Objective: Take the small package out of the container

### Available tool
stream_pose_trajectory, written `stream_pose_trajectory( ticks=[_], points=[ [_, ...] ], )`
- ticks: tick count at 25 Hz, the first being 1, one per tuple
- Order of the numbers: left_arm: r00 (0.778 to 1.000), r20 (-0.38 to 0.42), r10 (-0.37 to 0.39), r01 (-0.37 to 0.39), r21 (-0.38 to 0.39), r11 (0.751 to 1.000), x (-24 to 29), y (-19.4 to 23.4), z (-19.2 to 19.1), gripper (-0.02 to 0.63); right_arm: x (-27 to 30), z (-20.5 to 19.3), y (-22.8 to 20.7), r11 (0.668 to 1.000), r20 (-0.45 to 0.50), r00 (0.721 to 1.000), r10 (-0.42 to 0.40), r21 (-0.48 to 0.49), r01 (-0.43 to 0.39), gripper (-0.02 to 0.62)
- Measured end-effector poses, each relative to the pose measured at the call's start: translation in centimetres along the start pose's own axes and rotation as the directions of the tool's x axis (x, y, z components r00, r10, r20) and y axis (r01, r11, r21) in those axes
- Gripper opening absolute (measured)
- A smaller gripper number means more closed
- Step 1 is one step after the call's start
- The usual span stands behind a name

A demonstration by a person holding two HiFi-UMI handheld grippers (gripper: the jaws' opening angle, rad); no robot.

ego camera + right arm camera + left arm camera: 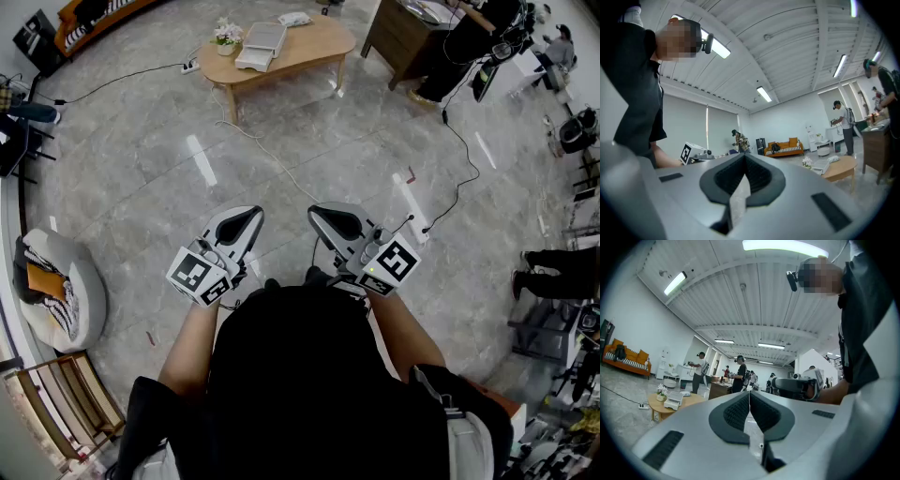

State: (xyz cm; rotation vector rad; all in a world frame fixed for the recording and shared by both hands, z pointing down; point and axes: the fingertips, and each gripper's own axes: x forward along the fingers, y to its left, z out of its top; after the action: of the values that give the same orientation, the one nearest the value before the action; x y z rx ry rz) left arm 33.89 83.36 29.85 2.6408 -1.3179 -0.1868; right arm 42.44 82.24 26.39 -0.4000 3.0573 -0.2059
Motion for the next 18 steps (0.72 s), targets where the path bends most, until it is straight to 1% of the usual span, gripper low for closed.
stream_pose_trajectory(
  ticks=[7,13,18],
  points=[
    [1.0,-0.011,-0.009,0.009,0.021,1.0,-0.6,0.7,-0.1,0.018,0.8,-0.3,0.3,1.0,-0.001,1.0,-0.012,0.005,0.012,0.009],
    [1.0,-0.027,-0.004,0.004,0.001,1.0,-1.8,1.4,-1.4,0.018,1.3,-0.4,0.5,0.999,0.002,0.999,-0.049,0.016,0.049,0.011],
    [1.0,-0.014,0.012,-0.013,-0.018,1.0,-2.2,2.6,-1.9,0.017,0.8,0.1,-0.1,0.997,0.007,0.997,-0.073,0.004,0.073,0.011]
  ],
)
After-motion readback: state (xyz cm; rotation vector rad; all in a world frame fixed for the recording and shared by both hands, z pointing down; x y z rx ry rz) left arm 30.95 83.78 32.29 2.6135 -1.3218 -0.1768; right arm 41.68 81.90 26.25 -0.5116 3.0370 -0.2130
